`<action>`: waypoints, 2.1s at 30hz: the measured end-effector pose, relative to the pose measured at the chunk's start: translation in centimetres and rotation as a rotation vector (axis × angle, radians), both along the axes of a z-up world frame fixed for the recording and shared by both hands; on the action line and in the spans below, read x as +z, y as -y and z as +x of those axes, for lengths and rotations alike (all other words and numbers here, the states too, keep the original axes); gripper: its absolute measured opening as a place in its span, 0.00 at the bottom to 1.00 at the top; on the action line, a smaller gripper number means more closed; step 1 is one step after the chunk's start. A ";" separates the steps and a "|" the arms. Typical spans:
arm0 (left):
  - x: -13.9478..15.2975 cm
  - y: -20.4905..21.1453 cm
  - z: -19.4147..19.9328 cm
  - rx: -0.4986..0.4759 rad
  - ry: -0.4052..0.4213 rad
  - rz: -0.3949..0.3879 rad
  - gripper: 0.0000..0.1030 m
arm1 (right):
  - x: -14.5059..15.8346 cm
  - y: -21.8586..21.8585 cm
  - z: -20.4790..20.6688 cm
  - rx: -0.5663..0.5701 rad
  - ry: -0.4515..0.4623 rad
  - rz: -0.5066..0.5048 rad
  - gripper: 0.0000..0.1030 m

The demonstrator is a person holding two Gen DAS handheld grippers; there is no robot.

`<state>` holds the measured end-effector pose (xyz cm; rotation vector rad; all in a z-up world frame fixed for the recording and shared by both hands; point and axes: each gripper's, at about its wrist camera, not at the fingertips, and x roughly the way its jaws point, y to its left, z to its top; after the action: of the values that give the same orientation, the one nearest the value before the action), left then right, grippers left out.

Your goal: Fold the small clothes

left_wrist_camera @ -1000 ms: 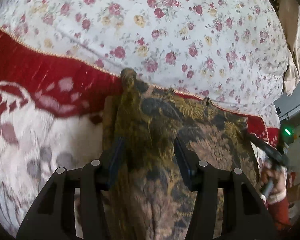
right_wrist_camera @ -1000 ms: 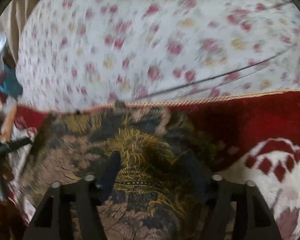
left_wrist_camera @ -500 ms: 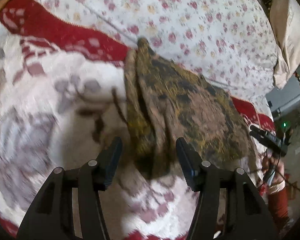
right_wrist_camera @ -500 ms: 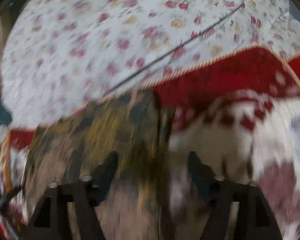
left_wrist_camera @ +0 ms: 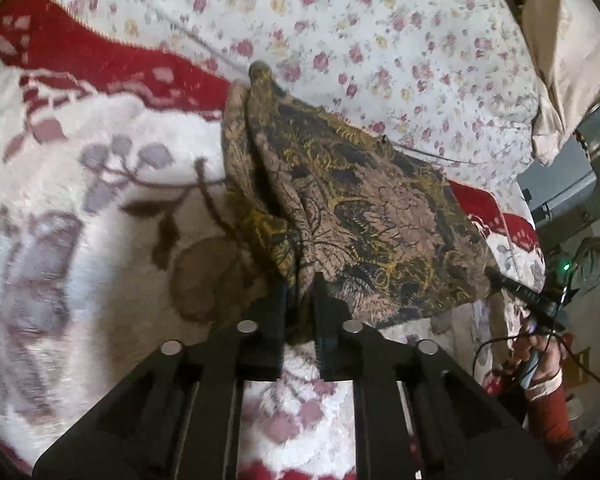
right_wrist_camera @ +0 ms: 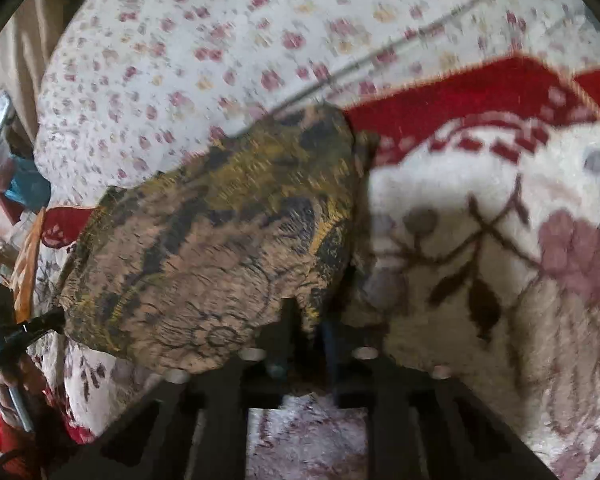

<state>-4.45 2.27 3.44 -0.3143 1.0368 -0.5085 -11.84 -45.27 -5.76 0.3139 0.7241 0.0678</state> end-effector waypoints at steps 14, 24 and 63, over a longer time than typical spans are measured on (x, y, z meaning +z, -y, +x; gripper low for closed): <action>0.8 -1.8 -1.8 0.056 0.026 0.014 0.12 | -0.7 1.2 -2.5 -0.060 -0.033 -0.002 0.07; -0.7 2.1 0.1 0.023 0.020 0.118 0.13 | -0.4 -1.3 -1.5 -0.027 0.000 -0.006 0.45; -2.4 4.5 2.7 0.142 0.121 0.279 0.51 | 0.7 -11.7 17.0 0.076 -0.103 -0.367 0.52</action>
<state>-1.78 -2.26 1.06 -0.1066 0.9457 -0.2474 5.17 -33.58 -5.06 -0.0613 0.8344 -0.0101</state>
